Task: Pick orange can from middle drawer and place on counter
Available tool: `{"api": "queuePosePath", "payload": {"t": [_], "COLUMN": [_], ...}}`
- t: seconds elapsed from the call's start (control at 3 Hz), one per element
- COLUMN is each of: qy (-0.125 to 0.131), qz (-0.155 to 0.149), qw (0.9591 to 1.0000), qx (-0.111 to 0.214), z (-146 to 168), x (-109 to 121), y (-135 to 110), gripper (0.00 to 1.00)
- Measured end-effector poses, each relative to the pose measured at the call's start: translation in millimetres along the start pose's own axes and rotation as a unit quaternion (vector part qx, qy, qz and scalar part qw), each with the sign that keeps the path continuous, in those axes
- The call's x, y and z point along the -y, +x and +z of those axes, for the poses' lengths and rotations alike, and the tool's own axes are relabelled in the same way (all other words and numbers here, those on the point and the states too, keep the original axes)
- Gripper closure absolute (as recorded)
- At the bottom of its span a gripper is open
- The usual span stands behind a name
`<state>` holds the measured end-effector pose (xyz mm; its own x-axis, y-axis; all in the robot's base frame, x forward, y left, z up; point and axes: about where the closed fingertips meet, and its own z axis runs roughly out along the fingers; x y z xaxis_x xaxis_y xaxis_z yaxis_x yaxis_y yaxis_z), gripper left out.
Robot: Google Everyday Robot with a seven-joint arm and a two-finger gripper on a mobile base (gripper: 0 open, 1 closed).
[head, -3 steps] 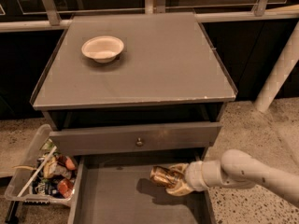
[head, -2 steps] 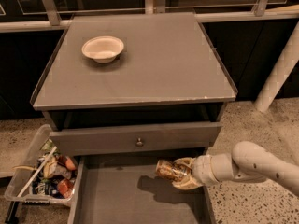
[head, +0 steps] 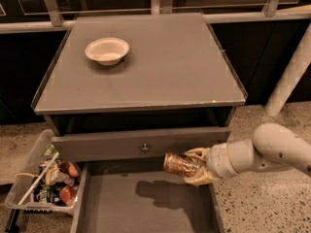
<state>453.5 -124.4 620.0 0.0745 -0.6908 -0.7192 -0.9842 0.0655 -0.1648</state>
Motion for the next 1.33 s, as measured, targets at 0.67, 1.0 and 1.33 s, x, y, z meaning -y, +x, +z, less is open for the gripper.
{"api": "queuePosePath", "payload": {"t": [0.67, 1.0, 1.33], "qy": [-0.022, -0.025, -0.018], "qz": [-0.009, -0.036, -0.074], "qw": [0.9996, 0.9988, 0.9964], "qx": [-0.013, -0.019, -0.036], "z": [6, -15, -43], "x": [-2, 7, 20], "y": [-5, -30, -66], "gripper": [1.00, 1.00, 1.00]}}
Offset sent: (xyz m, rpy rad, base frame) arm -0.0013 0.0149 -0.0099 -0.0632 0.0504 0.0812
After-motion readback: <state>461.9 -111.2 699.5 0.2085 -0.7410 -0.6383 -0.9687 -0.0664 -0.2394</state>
